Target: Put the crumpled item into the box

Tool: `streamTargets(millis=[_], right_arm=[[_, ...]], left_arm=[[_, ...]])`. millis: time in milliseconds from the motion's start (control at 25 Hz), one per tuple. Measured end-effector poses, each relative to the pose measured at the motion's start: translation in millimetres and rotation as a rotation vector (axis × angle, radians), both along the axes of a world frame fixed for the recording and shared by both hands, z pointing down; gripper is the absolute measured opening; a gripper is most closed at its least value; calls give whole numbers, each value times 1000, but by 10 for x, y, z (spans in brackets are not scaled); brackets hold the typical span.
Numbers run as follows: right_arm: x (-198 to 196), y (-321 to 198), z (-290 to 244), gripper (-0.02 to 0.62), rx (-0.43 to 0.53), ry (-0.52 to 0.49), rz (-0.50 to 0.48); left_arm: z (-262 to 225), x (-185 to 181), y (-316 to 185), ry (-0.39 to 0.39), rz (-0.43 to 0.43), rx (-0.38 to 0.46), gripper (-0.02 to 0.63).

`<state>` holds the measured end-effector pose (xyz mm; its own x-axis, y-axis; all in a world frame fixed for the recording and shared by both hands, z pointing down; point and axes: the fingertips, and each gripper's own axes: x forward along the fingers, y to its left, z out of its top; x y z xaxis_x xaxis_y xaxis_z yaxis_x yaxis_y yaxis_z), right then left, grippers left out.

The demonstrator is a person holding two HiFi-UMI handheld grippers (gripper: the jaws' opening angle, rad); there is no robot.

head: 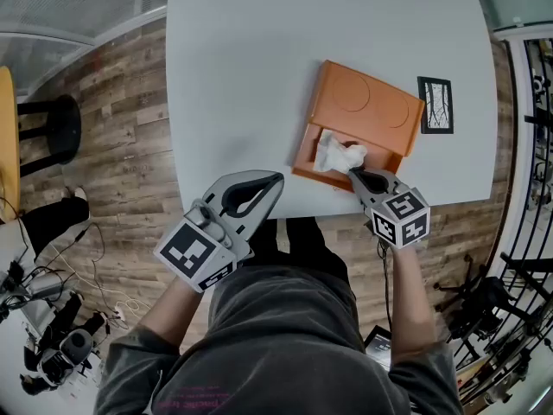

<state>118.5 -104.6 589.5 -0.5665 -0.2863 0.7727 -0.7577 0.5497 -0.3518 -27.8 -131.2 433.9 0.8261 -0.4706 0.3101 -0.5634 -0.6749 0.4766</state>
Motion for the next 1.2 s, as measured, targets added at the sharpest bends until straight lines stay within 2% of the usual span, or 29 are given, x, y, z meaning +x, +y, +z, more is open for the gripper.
streamTargets(millis=[640, 1200], right_arm=[[32, 16, 206, 11, -60, 94, -28], [53, 38, 282, 20, -73, 148, -13]], left_arm=[[39, -32, -35, 4, 2, -13, 12], [19, -43, -19, 4, 19, -14, 12]])
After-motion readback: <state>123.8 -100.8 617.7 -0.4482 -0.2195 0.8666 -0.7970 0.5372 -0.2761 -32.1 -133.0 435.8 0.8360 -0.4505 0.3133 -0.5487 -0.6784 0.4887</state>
